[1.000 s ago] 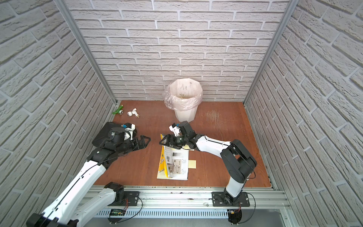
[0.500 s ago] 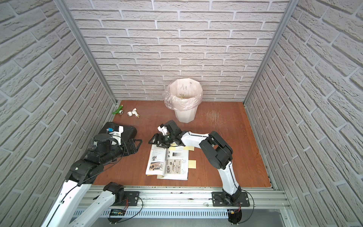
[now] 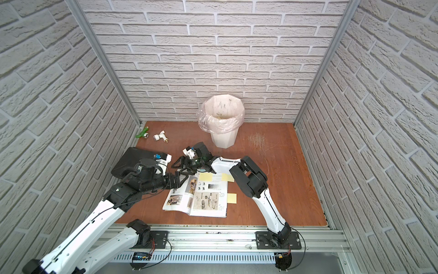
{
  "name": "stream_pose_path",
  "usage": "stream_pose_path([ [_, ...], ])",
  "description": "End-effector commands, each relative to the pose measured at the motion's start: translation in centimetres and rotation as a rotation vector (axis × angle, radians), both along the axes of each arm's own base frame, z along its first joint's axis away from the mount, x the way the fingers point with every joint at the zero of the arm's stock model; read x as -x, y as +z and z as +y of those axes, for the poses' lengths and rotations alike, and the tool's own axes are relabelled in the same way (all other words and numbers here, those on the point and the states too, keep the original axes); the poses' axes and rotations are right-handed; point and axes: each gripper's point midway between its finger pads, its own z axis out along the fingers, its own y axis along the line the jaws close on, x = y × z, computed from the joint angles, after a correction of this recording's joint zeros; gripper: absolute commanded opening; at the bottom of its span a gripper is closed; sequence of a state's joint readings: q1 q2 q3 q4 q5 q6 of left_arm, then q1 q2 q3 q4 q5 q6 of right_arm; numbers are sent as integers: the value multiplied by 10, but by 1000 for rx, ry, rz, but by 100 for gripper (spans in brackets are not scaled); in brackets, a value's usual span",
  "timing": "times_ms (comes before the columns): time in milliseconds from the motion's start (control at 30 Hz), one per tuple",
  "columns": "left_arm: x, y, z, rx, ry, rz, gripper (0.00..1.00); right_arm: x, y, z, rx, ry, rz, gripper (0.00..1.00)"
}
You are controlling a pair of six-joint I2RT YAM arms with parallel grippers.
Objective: Peel off the used sticky note
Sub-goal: Open the book at the center of the board.
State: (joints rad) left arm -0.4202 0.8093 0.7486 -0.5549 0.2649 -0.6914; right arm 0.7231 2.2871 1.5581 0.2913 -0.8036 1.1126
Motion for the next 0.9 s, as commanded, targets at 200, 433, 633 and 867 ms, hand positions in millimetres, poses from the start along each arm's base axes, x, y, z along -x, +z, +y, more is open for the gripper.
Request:
stream_pose_path([
  [200,-17,-12,-26,24,-37,-34,89,-22,66,-33,-11,-75,-179,84],
  [433,-27,-38,-48,-27,-79,14,81,-26,70,-99,114,-186,-229,84],
  [633,-41,-67,-64,-38,-95,72,77,-17,54,-168,230,-288,-236,84],
  [867,-65,-95,-92,-27,-142,129,71,3,33,-236,373,-360,-241,84],
])
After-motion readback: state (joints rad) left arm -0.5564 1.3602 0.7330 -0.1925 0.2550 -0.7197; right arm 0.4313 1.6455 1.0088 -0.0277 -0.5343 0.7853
